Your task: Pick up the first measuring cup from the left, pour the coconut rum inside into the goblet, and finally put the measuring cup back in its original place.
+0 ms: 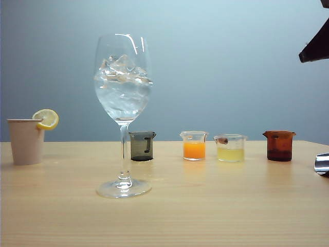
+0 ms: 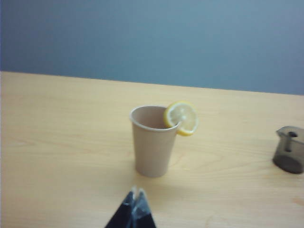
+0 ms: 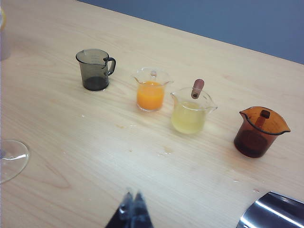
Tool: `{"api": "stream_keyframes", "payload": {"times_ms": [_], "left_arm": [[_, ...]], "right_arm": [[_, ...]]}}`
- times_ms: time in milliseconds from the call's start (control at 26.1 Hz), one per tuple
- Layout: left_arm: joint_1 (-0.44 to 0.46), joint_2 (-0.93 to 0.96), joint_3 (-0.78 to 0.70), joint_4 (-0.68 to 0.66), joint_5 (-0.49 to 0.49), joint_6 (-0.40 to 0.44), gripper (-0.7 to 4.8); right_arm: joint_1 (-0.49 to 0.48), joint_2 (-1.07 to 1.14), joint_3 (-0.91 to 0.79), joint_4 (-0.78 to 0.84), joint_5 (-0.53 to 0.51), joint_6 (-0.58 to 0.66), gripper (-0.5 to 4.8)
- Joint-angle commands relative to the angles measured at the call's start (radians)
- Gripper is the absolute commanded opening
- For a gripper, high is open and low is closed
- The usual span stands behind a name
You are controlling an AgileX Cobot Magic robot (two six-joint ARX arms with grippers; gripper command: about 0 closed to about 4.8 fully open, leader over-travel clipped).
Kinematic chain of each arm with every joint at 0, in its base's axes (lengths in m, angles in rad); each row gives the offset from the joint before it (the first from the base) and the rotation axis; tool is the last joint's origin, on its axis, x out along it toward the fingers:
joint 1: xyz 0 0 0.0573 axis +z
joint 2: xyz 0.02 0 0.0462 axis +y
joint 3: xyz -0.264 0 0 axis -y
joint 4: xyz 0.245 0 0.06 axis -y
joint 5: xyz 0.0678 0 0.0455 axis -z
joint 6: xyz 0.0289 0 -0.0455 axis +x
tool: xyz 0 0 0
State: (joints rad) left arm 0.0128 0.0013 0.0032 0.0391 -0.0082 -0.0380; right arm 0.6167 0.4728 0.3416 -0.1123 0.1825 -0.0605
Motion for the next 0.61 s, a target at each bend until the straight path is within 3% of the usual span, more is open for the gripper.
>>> {"api": "stream_keyframes", "payload": {"times_ms": [38, 268, 613], "left_arm": [[-0.011, 0.001, 0.004, -0.023, -0.040, 0.004, -0.06], [-0.064, 0.001, 0.004, -0.023, -0.060, 0.103, -0.06], [-0.065, 0.001, 0.004, -0.024, -0.056, 0.109, 0.04]], "right_arm": [[0.000, 0.000, 0.004, 0.011, -0.001, 0.004, 0.00], [0.000, 0.000, 0.003, 0.011, -0.001, 0.004, 0.00], [0.000, 0.000, 0.004, 0.011, -0.001, 0.005, 0.00]]}}
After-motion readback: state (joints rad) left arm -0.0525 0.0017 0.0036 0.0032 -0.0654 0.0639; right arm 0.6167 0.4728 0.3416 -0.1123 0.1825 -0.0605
